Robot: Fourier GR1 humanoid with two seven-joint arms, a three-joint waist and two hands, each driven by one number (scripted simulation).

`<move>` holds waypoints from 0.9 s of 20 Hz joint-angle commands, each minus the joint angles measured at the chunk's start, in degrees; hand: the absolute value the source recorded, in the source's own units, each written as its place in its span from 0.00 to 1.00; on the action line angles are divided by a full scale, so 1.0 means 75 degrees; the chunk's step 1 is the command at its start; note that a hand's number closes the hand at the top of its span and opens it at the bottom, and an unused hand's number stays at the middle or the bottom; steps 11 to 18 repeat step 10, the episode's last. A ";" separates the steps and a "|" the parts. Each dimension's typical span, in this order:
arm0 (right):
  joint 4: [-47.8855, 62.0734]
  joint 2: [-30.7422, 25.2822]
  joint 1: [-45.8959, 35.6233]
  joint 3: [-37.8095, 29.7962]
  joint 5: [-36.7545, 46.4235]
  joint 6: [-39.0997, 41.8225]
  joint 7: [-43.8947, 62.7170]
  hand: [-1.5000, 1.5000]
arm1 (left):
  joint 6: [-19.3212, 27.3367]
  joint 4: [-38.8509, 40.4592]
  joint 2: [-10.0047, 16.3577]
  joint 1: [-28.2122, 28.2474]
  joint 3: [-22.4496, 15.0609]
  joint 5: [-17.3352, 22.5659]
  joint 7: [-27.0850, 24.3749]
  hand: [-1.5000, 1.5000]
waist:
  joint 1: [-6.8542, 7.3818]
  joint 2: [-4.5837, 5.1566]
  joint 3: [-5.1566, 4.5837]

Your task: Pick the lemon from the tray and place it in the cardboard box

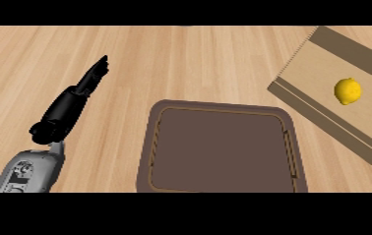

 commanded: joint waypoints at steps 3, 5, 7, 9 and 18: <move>0.1364 -0.0027 -0.0621 -0.2250 -0.2026 0.0240 0.0874 0.00 | -0.0155 -0.0058 0.0195 -0.0020 0.0155 0.0086 0.0092 0.50 | 0.0029 0.0017 -0.0005; 0.1765 -0.0178 -0.0733 -0.2534 -0.2197 -0.0044 0.1081 0.00 | -0.0175 0.0243 0.0046 -0.0242 0.0151 0.0123 -0.0089 0.50 | 0.0039 0.0079 -0.0008; 0.2070 -0.0520 -0.0499 -0.2762 -0.2343 -0.0081 0.0999 0.00 | -0.0134 -0.0032 0.0086 -0.0208 0.0115 0.0022 0.0158 0.50 | 0.0075 0.0070 -0.0003; 0.2352 -0.0670 -0.0424 -0.2934 -0.2445 -0.0274 0.0758 0.00 | -0.0342 -0.0217 0.0193 -0.0223 0.0200 0.0200 0.0269 0.50 | 0.0170 0.0098 0.0005; 0.2362 -0.0856 -0.0478 -0.2949 -0.2496 -0.0252 0.0909 0.00 | -0.0119 0.0145 -0.0007 -0.0304 0.0180 0.0014 0.0067 0.50 | 0.0078 0.0078 -0.0006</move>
